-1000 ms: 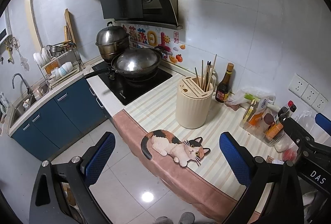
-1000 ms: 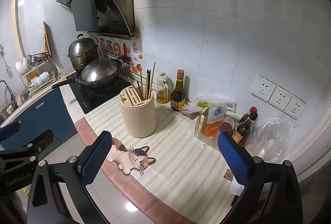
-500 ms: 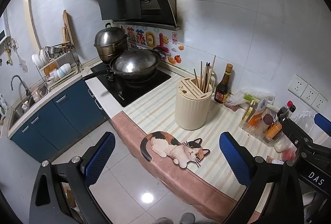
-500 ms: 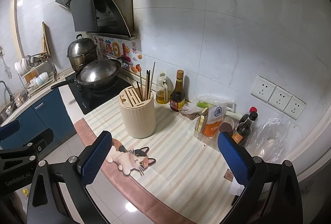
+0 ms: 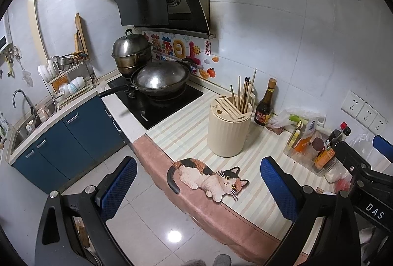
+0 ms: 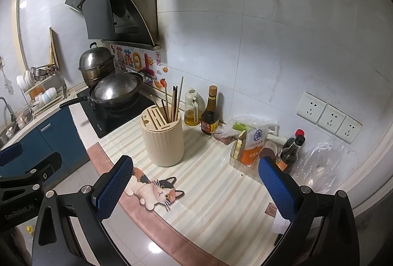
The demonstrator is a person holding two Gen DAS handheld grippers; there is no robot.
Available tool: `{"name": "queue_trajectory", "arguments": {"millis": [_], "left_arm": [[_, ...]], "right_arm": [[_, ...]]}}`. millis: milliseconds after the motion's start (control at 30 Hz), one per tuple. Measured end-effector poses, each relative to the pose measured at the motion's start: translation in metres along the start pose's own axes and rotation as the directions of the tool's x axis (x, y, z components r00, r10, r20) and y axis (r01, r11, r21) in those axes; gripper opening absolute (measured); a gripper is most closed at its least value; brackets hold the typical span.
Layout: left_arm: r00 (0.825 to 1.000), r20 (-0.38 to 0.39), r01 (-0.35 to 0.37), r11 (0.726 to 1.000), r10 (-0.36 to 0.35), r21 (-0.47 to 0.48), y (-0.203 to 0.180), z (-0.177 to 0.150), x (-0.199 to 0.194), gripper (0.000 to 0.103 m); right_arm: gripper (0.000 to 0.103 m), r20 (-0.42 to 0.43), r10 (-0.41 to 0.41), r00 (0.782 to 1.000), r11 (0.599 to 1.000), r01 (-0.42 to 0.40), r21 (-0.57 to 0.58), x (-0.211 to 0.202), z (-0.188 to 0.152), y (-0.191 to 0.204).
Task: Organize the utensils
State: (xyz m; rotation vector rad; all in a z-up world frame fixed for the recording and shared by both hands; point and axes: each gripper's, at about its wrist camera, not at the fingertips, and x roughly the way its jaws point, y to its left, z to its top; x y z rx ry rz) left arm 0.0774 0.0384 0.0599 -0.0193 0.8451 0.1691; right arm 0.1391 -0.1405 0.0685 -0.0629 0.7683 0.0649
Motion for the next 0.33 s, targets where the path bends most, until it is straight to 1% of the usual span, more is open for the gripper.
{"name": "queue_trajectory", "arguments": {"millis": [333], "left_arm": [[1.000,0.012,0.003,1.000,-0.003,0.003,0.0007,0.0035,-0.0009,0.103]], "right_arm": [[0.103,0.000,0.003,1.000,1.000,-0.003,0.001,0.0019,0.0019,-0.0011]]}}
